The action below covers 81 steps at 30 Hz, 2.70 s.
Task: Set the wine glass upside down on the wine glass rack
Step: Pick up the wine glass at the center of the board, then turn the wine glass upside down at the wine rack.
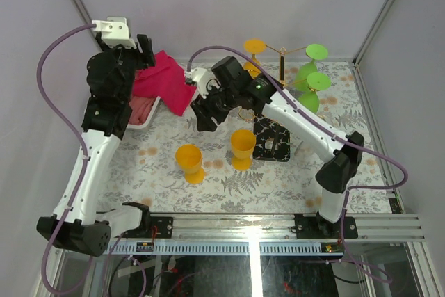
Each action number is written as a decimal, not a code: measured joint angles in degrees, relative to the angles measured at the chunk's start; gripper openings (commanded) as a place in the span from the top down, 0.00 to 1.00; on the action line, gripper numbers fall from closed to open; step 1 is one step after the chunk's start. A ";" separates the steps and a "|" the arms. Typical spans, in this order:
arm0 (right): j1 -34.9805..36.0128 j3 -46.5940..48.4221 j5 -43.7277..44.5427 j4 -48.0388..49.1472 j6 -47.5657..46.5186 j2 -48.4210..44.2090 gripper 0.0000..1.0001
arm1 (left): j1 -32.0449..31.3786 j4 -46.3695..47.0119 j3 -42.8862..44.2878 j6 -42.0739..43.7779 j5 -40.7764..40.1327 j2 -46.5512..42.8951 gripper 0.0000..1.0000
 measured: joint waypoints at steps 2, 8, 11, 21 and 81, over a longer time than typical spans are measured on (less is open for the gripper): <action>0.66 0.00 -1.29 -0.63 -0.02 0.48 0.35 | 0.04 -0.92 0.00 -0.15 -1.25 -0.90 0.34; 2.80 0.00 -3.63 -1.77 -0.22 2.64 0.35 | 0.09 -2.21 0.00 -0.52 -2.56 -4.37 0.34; 3.72 0.00 -3.78 -2.14 -0.28 4.33 0.35 | 0.09 -2.71 0.00 -0.74 -2.25 -5.92 0.34; 5.79 0.04 -1.64 -1.84 -0.70 9.88 0.35 | 0.09 -4.79 0.00 -1.79 -0.70 -6.60 0.33; -3.78 -23.50 26.93 63.17 -12.35 -14.69 1.00 | 0.09 -5.60 -1.11 -54.55 -3.08 1.53 0.18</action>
